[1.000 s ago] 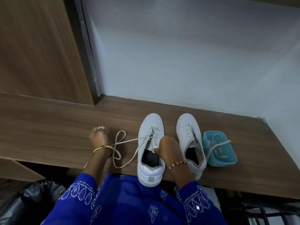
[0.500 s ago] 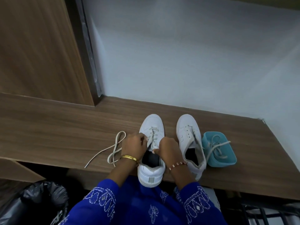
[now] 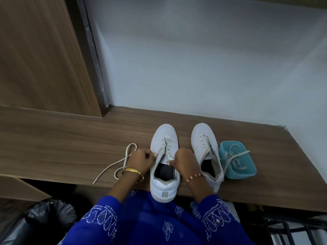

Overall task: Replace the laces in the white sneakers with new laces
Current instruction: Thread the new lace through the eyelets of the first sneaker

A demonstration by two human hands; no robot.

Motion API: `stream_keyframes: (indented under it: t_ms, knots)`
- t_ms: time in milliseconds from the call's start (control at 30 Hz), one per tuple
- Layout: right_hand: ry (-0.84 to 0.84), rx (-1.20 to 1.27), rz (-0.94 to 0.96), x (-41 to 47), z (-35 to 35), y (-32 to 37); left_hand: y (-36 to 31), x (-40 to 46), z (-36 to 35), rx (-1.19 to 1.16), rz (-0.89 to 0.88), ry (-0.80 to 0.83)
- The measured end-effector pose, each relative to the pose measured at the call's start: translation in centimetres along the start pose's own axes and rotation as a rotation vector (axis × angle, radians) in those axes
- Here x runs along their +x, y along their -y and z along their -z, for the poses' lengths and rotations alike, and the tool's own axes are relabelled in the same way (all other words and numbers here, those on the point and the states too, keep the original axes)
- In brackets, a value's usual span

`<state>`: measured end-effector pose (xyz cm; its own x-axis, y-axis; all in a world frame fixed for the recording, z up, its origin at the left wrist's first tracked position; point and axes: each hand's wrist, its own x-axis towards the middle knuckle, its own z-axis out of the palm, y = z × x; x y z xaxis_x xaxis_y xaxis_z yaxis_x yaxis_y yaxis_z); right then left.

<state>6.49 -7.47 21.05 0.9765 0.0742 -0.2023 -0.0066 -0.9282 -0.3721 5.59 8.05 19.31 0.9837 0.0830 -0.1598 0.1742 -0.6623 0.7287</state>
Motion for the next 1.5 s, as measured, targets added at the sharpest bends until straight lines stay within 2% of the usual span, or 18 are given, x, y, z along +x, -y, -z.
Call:
stream_keyframes:
  t_ms: [133, 267, 500, 567, 633, 733, 800, 900, 967, 1067, 1133, 1233, 1367, 1500]
  knots:
    - [-0.005, -0.026, 0.010, -0.1, 0.0, 0.4, 0.1, 0.1, 0.1, -0.041, 0.082, 0.048]
    - [-0.029, -0.058, 0.015, -0.5, 0.0, 0.8, 0.4, 0.3, -0.7, 0.201, 0.051, 0.084]
    - [-0.008, -0.047, -0.001, -0.5, -0.1, 0.6, -0.3, 0.5, -0.2, 0.210, 0.086, -0.025]
    - [-0.005, -0.011, 0.000, -0.4, 0.1, 0.4, -0.3, 1.0, 0.6, 0.063, 0.116, -0.080]
    - [-0.002, 0.029, -0.010, -0.2, 0.2, 0.0, -0.6, 1.4, 1.9, -0.229, 0.205, -0.086]
    - [0.038, 0.080, -0.038, -0.1, 0.5, -0.1, -1.6, 1.9, 4.1, -0.709, 0.376, 0.091]
    - [0.045, 0.086, -0.040, -0.5, 0.7, 0.1, -2.2, 2.0, 5.6, -0.870, 0.383, 0.220]
    - [-0.102, 0.029, 0.013, -1.6, 1.4, 1.2, -3.3, 2.0, 7.2, -0.989, 0.316, 0.313]
    - [-0.175, 0.125, 0.081, -2.1, 2.0, 2.5, -4.1, 1.6, 7.9, -1.043, 0.290, 0.350]
    - [-0.005, 0.455, 0.119, -2.6, 2.4, 5.0, -5.0, 1.5, 8.4, -1.199, 0.295, 0.375]
    - [0.088, 0.585, 0.157, -2.8, 2.3, 6.3, -5.5, 1.4, 8.7, -1.306, 0.310, 0.375]
    - [0.130, 0.704, 0.197, -3.0, 1.7, 6.9, -5.8, 1.2, 9.2, -1.438, 0.360, 0.326]
    - [0.202, 0.840, 0.142, -3.2, 2.7, 6.5, -4.9, 1.5, 10.1, -1.513, 0.436, 0.217]
    - [0.136, 0.959, 0.060, -3.0, 6.0, 4.3, -2.9, 2.0, 10.0, -1.486, 0.517, 0.093]
